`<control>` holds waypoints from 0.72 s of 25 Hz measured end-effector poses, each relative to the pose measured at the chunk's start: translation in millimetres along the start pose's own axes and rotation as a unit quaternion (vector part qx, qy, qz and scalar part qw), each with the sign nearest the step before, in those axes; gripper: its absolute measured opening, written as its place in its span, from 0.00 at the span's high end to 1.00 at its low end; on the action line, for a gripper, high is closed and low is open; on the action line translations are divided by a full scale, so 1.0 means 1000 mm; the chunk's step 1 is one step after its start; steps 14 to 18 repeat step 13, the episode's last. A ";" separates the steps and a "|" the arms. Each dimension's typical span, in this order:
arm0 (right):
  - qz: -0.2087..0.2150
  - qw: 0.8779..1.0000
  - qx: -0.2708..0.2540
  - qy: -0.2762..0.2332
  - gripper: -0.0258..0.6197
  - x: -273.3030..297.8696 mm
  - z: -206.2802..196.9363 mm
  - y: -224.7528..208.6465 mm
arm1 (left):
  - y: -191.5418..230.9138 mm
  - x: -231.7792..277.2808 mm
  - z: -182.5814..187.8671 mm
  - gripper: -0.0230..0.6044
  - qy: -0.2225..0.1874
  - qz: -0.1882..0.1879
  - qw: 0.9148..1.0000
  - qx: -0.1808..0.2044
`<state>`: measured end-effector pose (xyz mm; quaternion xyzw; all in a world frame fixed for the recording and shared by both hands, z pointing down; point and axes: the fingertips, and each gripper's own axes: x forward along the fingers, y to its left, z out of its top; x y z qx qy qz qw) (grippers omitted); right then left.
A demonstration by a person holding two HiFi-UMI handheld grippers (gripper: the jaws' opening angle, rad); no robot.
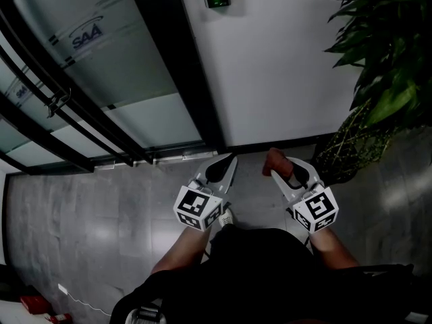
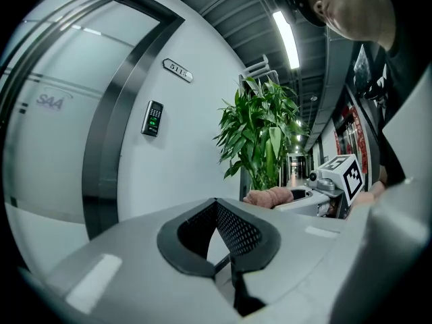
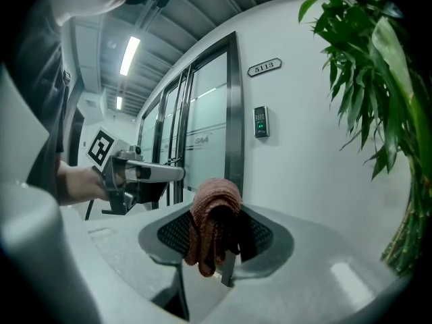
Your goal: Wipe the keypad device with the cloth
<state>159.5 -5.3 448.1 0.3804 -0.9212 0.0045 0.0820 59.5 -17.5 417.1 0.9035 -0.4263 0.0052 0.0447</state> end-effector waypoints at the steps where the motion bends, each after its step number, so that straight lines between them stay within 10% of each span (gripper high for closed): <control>1: 0.000 1.000 0.001 0.001 0.73 0.000 -0.001 0.000 | -0.001 0.000 0.000 0.94 0.000 -0.001 1.000 0.000; 18: -0.004 1.000 0.001 0.002 0.73 -0.001 -0.003 0.001 | -0.002 -0.001 -0.001 0.94 0.002 -0.003 1.000 0.000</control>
